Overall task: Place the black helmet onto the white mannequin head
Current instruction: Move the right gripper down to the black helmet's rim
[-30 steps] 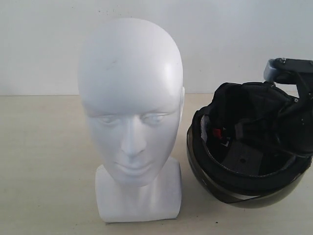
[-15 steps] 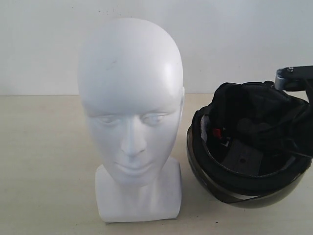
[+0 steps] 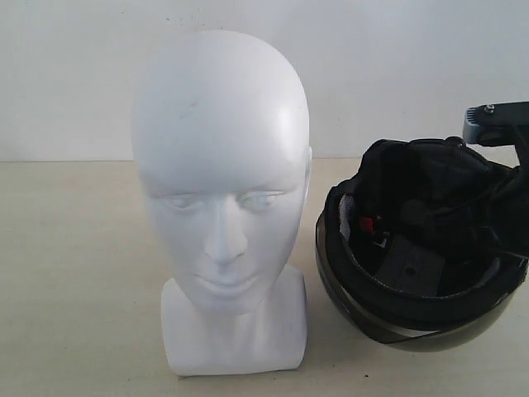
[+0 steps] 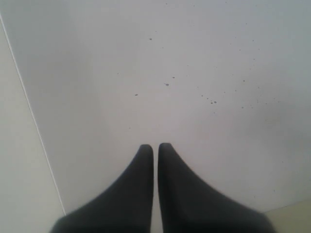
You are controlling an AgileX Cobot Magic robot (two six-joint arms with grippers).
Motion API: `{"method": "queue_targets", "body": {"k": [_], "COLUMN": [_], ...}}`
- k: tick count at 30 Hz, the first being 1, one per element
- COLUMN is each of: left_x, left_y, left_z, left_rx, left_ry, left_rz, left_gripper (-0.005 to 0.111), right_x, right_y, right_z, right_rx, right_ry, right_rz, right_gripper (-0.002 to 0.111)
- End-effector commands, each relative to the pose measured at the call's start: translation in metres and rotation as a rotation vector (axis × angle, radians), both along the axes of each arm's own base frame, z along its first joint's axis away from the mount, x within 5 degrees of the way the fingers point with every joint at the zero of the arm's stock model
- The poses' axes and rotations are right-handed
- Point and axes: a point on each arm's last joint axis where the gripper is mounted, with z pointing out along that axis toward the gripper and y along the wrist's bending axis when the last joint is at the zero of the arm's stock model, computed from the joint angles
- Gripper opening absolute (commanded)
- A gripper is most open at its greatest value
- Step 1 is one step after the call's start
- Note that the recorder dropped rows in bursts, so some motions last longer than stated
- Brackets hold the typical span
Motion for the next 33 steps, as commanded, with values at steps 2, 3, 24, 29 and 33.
{"method": "queue_targets", "body": {"k": [2,3,24,29,33], "left_x": [0.000,0.000,0.000,0.000,0.000], "left_y": [0.000,0.000,0.000,0.000,0.000], "left_z": [-0.001,-0.001,-0.001,-0.001,-0.001], "left_rx": [-0.002,-0.002,-0.002,-0.002,-0.002], "left_ry": [-0.004,-0.004,-0.004,-0.004,-0.004], "left_rz": [-0.001,-0.001,-0.001,-0.001,-0.001], "left_gripper": [0.004,0.004,0.004,0.004,0.004], "right_x": [0.006,0.008,0.009,0.009,0.009], "right_y": [0.002,0.002,-0.008,-0.008,-0.008], "right_z": [-0.008,-0.011,-0.024,-0.024,-0.023], "right_rx": [-0.044,-0.046,-0.192,-0.199,-0.202], "right_ry": [0.026,0.037,0.128,0.121,0.120], "right_rz": [0.033,0.032,-0.003,-0.006,-0.005], "right_gripper": [0.000,0.000,0.000,0.000,0.000]}}
